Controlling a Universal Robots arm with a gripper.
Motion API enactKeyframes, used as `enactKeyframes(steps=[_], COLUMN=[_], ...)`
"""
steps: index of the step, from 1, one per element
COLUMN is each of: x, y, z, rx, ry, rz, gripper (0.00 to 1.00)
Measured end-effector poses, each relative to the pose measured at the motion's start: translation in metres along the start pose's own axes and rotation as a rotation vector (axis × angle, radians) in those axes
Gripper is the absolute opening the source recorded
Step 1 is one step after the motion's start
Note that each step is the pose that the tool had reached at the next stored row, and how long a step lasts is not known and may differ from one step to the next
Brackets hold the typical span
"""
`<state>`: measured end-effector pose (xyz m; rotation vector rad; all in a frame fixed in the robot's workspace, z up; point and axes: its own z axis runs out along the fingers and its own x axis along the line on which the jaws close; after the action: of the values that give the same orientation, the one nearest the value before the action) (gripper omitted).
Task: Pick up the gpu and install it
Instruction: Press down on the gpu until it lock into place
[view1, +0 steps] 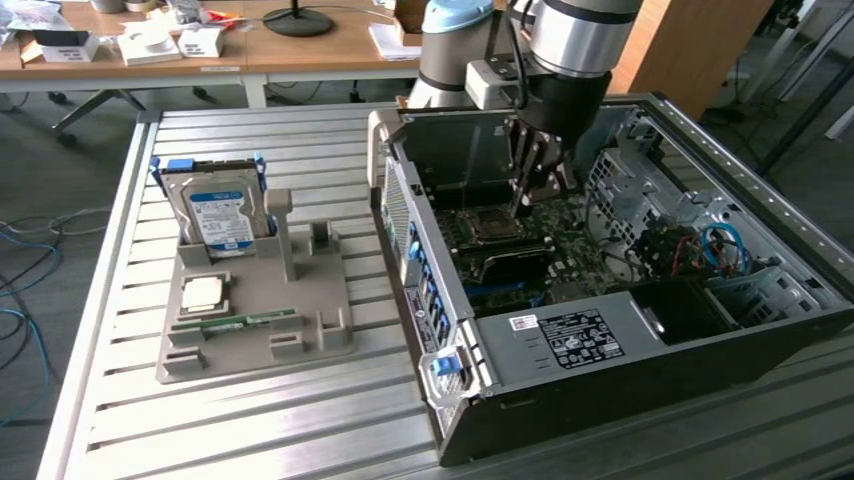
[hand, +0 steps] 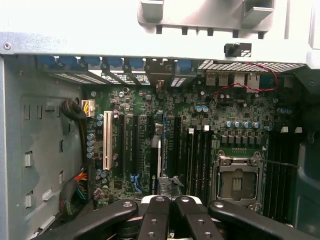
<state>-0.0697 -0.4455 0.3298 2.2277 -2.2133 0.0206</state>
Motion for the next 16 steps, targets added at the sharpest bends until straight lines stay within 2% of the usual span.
enactKeyframes(steps=[16], x=[-0.0001], y=[0.0000], z=[0.0043], rx=[0.0001], ry=[-0.0001], rz=[0.000], gripper=[0.10])
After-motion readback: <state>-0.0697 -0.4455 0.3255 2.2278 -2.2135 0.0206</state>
